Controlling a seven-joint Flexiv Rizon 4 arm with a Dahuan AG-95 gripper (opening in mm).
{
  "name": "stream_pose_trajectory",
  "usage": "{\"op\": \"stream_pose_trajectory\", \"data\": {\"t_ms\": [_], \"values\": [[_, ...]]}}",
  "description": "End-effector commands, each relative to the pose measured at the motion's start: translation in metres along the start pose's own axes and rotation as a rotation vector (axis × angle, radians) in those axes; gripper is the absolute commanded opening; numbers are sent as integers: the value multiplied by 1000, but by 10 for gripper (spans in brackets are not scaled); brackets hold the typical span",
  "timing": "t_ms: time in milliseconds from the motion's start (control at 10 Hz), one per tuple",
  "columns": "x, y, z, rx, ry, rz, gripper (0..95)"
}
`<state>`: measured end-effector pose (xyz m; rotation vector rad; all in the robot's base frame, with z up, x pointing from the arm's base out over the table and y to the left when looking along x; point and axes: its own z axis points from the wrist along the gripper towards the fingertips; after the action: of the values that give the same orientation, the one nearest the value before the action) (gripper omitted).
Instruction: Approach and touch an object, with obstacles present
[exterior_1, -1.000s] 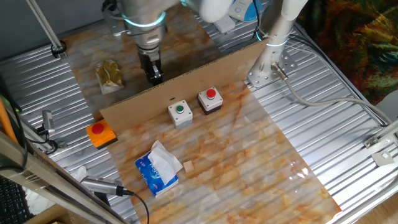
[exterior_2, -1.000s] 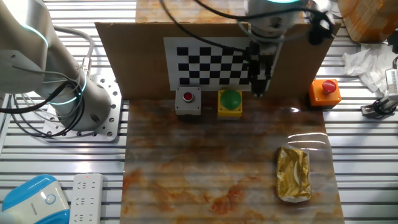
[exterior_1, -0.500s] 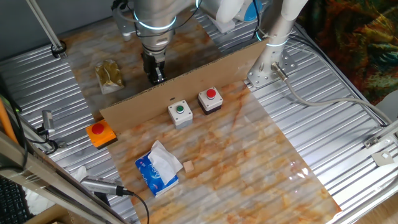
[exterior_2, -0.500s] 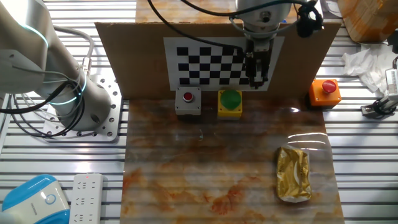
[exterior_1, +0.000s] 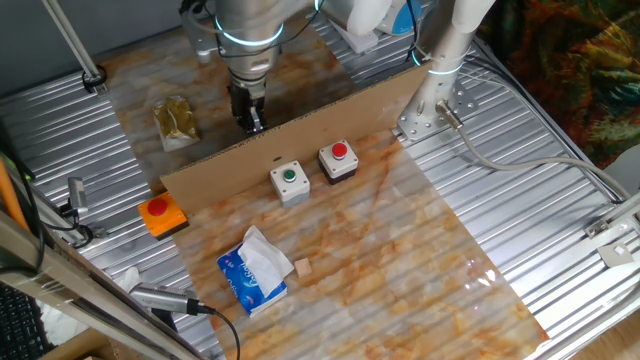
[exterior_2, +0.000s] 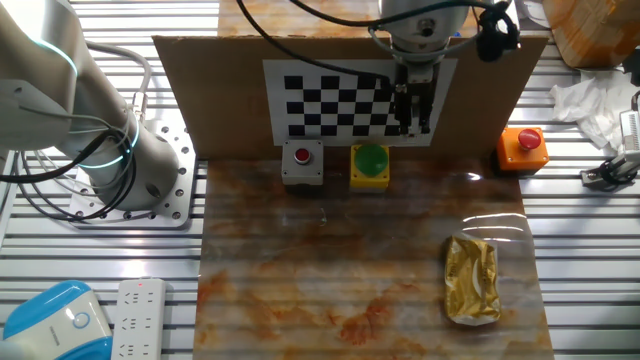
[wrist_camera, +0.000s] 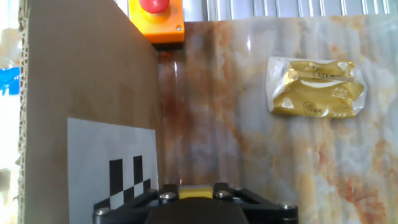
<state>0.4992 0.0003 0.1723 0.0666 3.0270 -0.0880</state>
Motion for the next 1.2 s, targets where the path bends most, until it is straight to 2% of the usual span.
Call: {"op": "stream_pose_trajectory", "data": {"t_ms": [100, 300, 400, 800, 1000, 1200], "values": [[-1, 0, -1, -14, 27, 11, 0], [-1, 0, -2, -25, 53, 20, 0], [-1, 1, -3, -44, 73, 33, 0], [-2, 2, -8, -64, 102, 41, 0], [-4, 5, -22, -57, 132, 32, 0], [-4, 7, -34, -57, 137, 19, 0]]}}
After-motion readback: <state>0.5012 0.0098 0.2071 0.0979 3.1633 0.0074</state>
